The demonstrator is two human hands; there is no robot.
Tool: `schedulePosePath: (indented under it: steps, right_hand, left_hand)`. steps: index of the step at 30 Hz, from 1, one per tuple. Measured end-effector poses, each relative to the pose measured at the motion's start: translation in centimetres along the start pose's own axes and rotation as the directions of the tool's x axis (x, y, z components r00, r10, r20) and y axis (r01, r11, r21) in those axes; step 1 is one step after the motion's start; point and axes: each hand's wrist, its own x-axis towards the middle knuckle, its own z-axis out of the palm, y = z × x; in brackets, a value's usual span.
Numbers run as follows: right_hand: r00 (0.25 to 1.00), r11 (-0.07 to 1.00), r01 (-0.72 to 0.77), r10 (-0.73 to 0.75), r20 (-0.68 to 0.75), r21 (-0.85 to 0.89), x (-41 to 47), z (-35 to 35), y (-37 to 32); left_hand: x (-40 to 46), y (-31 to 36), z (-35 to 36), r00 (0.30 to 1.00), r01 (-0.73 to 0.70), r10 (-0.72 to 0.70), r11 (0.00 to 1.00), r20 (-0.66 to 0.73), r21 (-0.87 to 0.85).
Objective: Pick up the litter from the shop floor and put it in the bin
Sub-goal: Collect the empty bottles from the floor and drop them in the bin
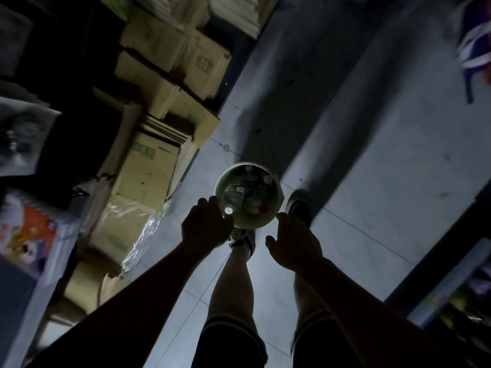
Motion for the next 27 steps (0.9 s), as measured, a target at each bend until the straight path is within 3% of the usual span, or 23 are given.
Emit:
schedulePosePath:
  steps: [7,16,21,27]
  right_hand:
    - [0.982,0.974,0.155,-0.17,-0.078,-0.164,-9.9,-7.6,-3.1]
    - [0.914,0.831,0.314,-0.396,-0.093,-0.459,-20.7,-14.5,-6.1]
    - [0.859,0.731,0.378,-0.505,-0.079,-0.568,-24.8,-14.9,-8.6]
    - [0.781,0.583,0.521,-0.62,0.073,-0.623,-30.0,-10.5,-12.8]
  left_hand:
    - [-10.8,1.7,-8.1,0.998,0.024,-0.033,0.989,-0.059,-0.144]
    - [-23.9,1.1,-13.6,0.98,0.095,-0.161,0.895,-0.117,-0.436]
    - [-30.1,-1.5,-12.9,0.951,0.163,-0.28,0.818,-0.135,-0.551]
    - [-38.4,-6.2,-9.8,0.874,0.236,-0.458,0.694,-0.164,-0.681]
